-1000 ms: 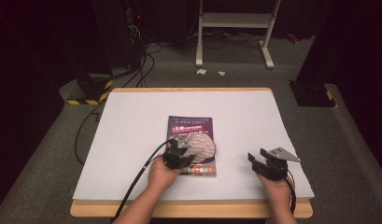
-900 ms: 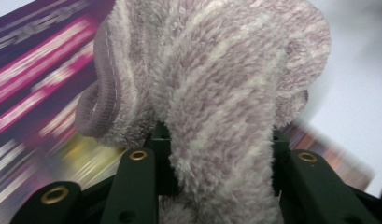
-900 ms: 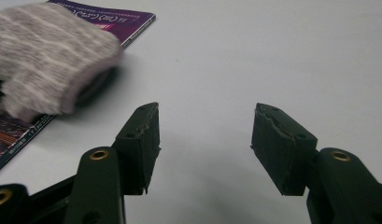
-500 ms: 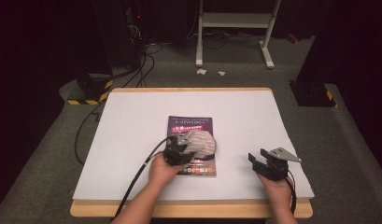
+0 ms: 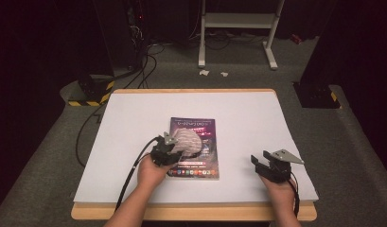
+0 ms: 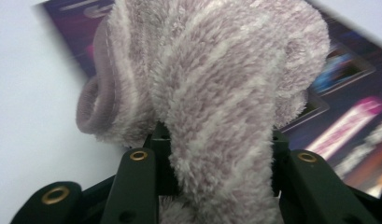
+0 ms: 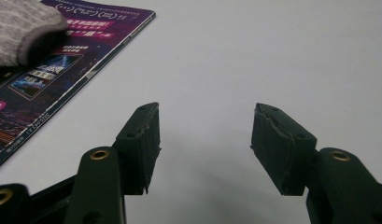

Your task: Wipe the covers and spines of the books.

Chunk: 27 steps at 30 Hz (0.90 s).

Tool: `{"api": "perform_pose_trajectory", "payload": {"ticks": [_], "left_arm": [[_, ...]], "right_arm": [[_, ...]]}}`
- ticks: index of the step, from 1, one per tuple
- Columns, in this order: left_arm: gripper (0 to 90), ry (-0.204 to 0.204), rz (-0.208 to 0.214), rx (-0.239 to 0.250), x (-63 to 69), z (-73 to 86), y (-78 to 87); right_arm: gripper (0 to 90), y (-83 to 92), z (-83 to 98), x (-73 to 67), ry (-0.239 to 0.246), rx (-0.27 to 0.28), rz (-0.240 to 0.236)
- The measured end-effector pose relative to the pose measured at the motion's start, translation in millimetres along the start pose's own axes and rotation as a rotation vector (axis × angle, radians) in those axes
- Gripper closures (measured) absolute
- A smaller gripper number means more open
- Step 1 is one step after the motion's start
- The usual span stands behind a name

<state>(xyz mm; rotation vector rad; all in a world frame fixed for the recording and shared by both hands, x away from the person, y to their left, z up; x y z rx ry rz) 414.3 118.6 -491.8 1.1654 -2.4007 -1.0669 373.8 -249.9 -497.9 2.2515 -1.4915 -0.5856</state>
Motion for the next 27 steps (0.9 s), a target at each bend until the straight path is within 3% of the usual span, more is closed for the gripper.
{"api": "perform_pose_trajectory", "payload": {"ticks": [3,6,10,12,15,22,27], "left_arm": [[60.4,-0.045,0.039,0.009,25.1,-14.4,-11.7],[60.3,-0.070,0.110,0.019,53.0,-32.7,-26.0],[60.1,-0.099,0.149,0.031,77.0,-46.7,-37.3],[59.9,-0.112,0.146,0.029,79.7,-48.4,-38.6],[60.0,-0.093,0.152,0.035,67.9,-40.9,-34.7],[60.2,0.017,0.023,0.025,0.4,-0.3,-3.9],[60.2,0.081,-0.030,0.020,-31.2,20.1,14.6]], "right_arm": [[42.0,0.0,-0.3,1.5,-0.003,0.002,-0.001],[42.0,1.0,-0.6,2.6,-0.008,0.006,0.000],[42.0,2.3,-1.0,4.0,-0.014,0.014,0.000],[42.0,2.4,-1.0,4.2,-0.012,0.015,-0.001],[42.0,2.5,-1.0,4.3,-0.012,0.015,-0.003],[42.1,2.5,-0.9,3.4,-0.011,0.015,-0.005],[42.1,2.1,-0.6,1.9,-0.007,0.010,-0.001]]}}
Point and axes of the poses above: each handheld gripper's, and its own axes: y roughly backward along the jaws, z roughly out of its underside, x roughly to its right, the point moved 1 cm from there along -y, roughly forward along the jaws, and after that the axes turned 5 degrees about -y, right-handed, at the moved point
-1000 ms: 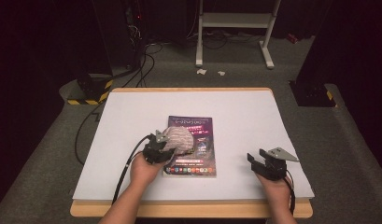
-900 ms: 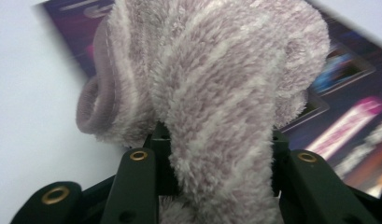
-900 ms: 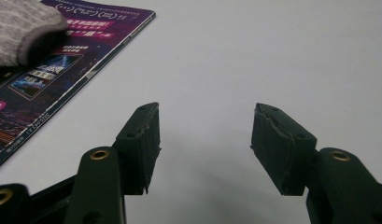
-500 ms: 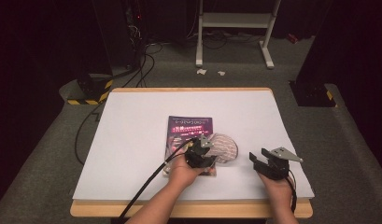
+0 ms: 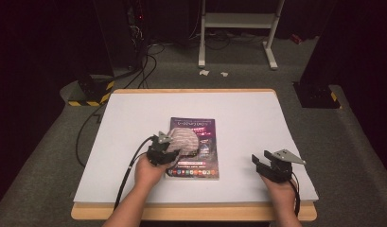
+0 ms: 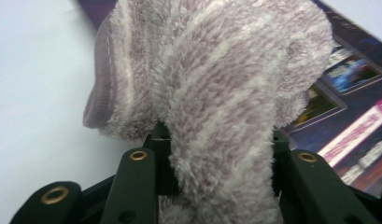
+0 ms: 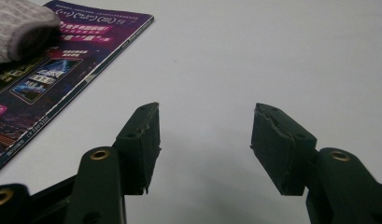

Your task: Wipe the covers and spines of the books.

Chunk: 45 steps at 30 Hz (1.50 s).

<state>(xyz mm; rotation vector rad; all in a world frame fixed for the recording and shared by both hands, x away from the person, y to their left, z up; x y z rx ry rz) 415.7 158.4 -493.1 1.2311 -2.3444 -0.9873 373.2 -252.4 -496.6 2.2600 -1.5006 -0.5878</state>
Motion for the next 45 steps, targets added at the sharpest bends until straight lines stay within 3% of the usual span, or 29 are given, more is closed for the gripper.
{"api": "perform_pose_trajectory", "payload": {"ticks": [4,12,17,22,26,28,31,37,39,41,45], "left_arm": [[60.2,0.016,-0.004,-0.003,-5.4,-0.4,-0.7],[60.2,-0.036,-0.019,-0.027,10.0,-30.3,-27.4],[60.2,-0.098,0.029,-0.037,39.5,-59.1,-52.4],[60.2,-0.167,0.094,-0.028,82.2,-85.6,-75.9],[60.1,-0.195,0.109,-0.028,96.5,-92.0,-82.6],[60.0,-0.179,0.128,-0.026,89.3,-90.7,-82.0],[60.0,-0.158,0.097,-0.026,71.4,-82.7,-75.6],[60.1,-0.057,-0.006,-0.033,7.0,-50.7,-47.7],[60.2,-0.030,-0.035,-0.033,-7.2,-43.6,-40.4],[60.2,-0.013,-0.060,-0.035,-18.9,-37.7,-33.9],[60.2,-0.002,-0.074,-0.036,-24.2,-34.7,-31.1]], "right_arm": [[42.1,-0.1,0.2,-0.5,0.002,-0.003,0.004],[42.1,-0.1,0.7,-0.2,0.000,-0.003,0.001],[42.1,0.3,0.6,0.2,-0.002,-0.001,-0.004],[42.1,0.7,0.5,0.0,-0.002,0.001,-0.008],[42.1,0.0,0.8,-1.3,0.002,0.000,-0.014],[42.1,0.0,0.9,-0.8,0.002,-0.001,-0.014],[42.1,0.9,1.0,-0.6,-0.002,0.000,-0.014],[42.1,1.2,1.3,-1.2,0.002,-0.003,-0.010],[42.1,0.7,1.6,-1.6,0.006,-0.005,-0.007],[42.1,0.1,1.9,-1.8,0.006,-0.009,-0.003],[42.1,-0.8,2.3,-1.6,0.003,-0.013,0.002]]}}
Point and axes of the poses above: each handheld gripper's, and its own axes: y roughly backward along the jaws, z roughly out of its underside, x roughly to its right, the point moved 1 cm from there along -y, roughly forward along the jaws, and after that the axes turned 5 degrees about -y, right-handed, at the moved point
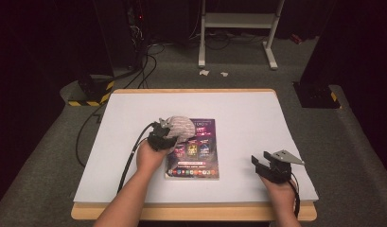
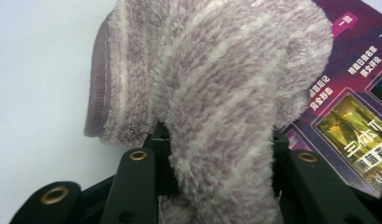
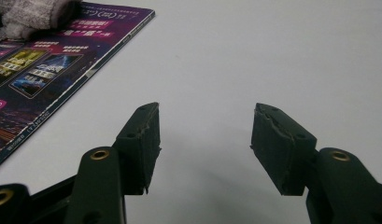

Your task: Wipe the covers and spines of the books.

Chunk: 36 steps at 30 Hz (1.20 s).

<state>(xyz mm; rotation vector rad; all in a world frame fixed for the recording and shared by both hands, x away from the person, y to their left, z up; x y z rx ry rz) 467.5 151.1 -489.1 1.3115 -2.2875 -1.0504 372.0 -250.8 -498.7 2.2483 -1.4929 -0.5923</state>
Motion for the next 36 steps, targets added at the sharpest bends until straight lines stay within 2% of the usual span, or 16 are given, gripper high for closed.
{"api": "perform_pose_trajectory", "payload": {"ticks": [3,4,6,14,16,18,20,22,27,30,32,36], "left_arm": [[60.2,-0.013,-0.002,-0.008,7.7,-5.3,-4.5],[60.2,-0.018,0.000,-0.002,14.0,-8.7,-7.8],[60.3,-0.029,0.030,0.003,24.1,-14.8,-13.2],[60.3,-0.129,0.145,0.031,97.8,-53.5,-41.3],[60.2,-0.150,0.153,0.033,109.0,-59.5,-45.1],[60.1,-0.157,0.157,0.031,112.7,-61.5,-46.0],[59.9,-0.157,0.163,0.032,109.8,-59.6,-44.6],[59.8,-0.156,0.152,0.030,101.1,-54.4,-41.0],[59.9,-0.083,0.089,0.023,54.0,-30.3,-26.4],[60.0,-0.048,0.032,0.007,22.8,-16.2,-15.0],[60.0,-0.030,0.014,-0.002,8.1,-10.9,-10.1],[60.0,-0.024,-0.009,-0.008,-5.5,-9.8,-9.9]], "right_arm": [[42.1,-0.3,0.1,0.3,0.000,0.000,0.002],[42.1,-0.4,0.1,0.3,0.000,0.000,0.002],[42.1,-0.5,0.0,0.7,-0.002,0.002,0.002],[42.1,-0.2,-0.4,1.6,-0.002,0.006,-0.005],[42.1,-0.1,-0.5,1.4,-0.003,0.007,-0.008],[42.1,-0.2,-0.5,1.1,-0.002,0.007,-0.010],[42.1,-0.4,-0.8,1.2,-0.002,0.007,-0.012],[42.1,-0.3,-1.1,1.4,-0.001,0.011,-0.014],[42.2,-0.3,-1.1,0.3,-0.001,0.008,-0.012],[42.2,-0.4,-1.1,-0.5,0.002,0.007,-0.010],[42.2,-0.8,-1.0,-0.8,0.003,0.007,-0.008],[42.2,-1.5,-0.8,-1.3,0.004,0.003,-0.004]]}}
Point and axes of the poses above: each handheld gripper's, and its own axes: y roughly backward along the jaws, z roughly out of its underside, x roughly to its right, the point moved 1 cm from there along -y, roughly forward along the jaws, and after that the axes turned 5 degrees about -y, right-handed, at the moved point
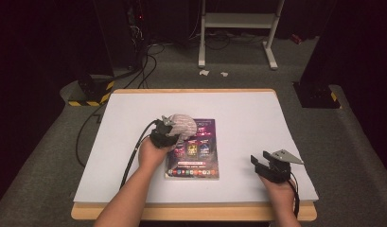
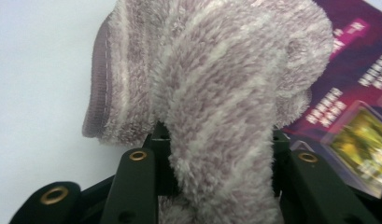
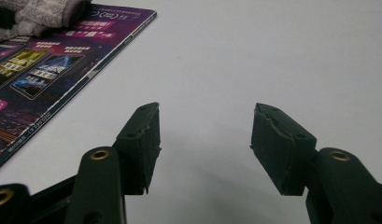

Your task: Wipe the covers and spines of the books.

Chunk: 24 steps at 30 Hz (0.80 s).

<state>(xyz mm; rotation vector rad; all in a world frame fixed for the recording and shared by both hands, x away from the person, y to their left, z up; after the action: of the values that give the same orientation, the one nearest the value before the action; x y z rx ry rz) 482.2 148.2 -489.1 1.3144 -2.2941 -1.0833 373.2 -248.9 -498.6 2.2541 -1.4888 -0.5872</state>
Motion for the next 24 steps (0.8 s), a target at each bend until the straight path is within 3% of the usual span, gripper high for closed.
{"api": "perform_pose_trajectory", "payload": {"ticks": [5,10,13,18,20,22,24], "left_arm": [[60.0,0.009,-0.032,-0.005,-3.1,-12.9,-13.7],[60.1,-0.018,-0.035,-0.021,8.8,-40.0,-34.8],[60.1,-0.042,-0.005,-0.021,27.4,-59.2,-50.3],[60.1,-0.094,0.063,0.011,77.3,-88.1,-70.9],[60.1,-0.116,0.071,0.019,89.9,-94.0,-74.5],[60.0,-0.130,0.070,0.017,95.0,-97.5,-77.1],[60.0,-0.122,0.092,0.014,89.6,-96.8,-77.0]], "right_arm": [[42.2,1.0,-0.2,0.3,-0.003,0.003,-0.001],[42.3,1.4,-0.8,2.0,-0.009,0.010,-0.004],[42.2,1.6,-0.9,2.7,-0.012,0.010,-0.008],[42.2,0.5,-0.6,1.8,-0.011,0.009,-0.020],[42.2,0.4,-0.5,1.9,-0.012,0.008,-0.022],[42.2,0.7,-0.5,2.2,-0.013,0.009,-0.024],[42.2,0.8,-0.6,2.8,-0.014,0.009,-0.025]]}}
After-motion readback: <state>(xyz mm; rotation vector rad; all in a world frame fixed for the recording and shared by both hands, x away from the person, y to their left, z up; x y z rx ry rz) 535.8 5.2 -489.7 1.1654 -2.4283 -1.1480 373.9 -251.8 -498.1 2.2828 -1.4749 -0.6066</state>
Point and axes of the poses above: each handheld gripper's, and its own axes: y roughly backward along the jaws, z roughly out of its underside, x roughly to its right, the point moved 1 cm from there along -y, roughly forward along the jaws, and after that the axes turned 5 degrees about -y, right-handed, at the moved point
